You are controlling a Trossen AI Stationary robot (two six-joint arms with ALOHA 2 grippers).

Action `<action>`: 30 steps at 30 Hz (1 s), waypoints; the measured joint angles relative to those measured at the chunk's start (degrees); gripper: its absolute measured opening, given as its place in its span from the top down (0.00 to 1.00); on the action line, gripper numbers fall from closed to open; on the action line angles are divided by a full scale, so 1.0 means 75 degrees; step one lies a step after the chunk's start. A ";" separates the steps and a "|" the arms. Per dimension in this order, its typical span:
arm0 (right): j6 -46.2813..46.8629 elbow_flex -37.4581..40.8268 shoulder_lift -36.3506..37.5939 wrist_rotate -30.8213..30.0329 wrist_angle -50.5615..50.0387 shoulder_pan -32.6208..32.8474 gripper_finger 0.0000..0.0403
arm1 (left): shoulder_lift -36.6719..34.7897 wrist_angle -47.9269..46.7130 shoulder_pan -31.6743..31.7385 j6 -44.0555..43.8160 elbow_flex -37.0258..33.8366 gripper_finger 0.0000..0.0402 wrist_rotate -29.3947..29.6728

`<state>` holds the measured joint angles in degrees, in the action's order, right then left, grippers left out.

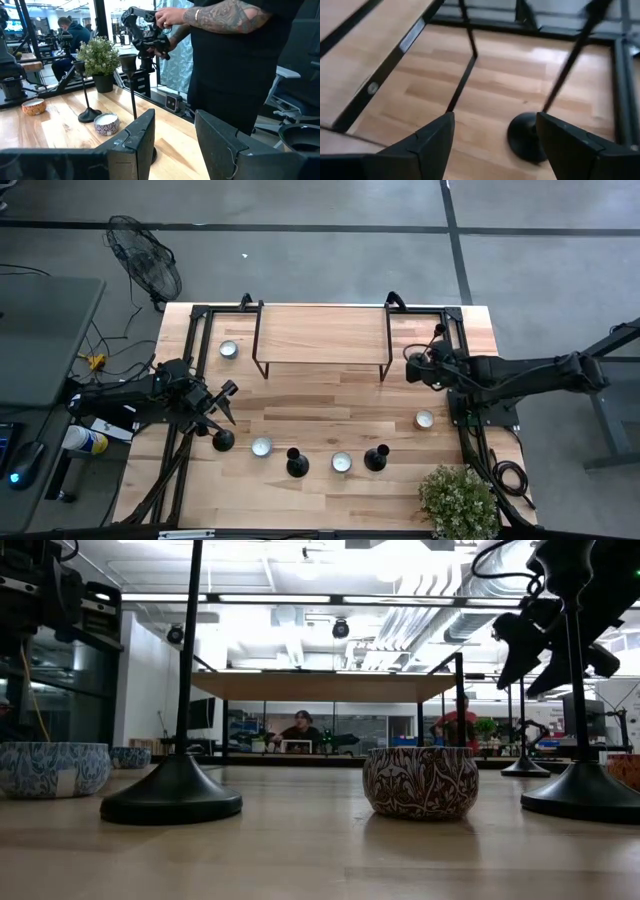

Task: Pick & Place candle stick holders
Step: Put the black candle holder on the shelf

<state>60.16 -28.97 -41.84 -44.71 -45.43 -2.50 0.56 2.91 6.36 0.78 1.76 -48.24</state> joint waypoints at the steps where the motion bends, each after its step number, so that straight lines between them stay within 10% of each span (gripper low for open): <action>1: -0.0004 0.0002 0.0128 -0.0132 -0.0091 0.0000 0.32 | 0.0000 -0.0002 0.0000 -0.0002 0.0000 0.66 0.0001; 30: -0.1175 0.0551 0.0418 -0.2033 0.1293 -0.0777 0.35 | 0.0000 -0.0002 0.0001 0.0000 0.0000 0.66 -0.0035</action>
<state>51.35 -24.84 -38.70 -59.96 -35.73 -8.33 0.56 2.90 6.37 0.78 1.76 -48.51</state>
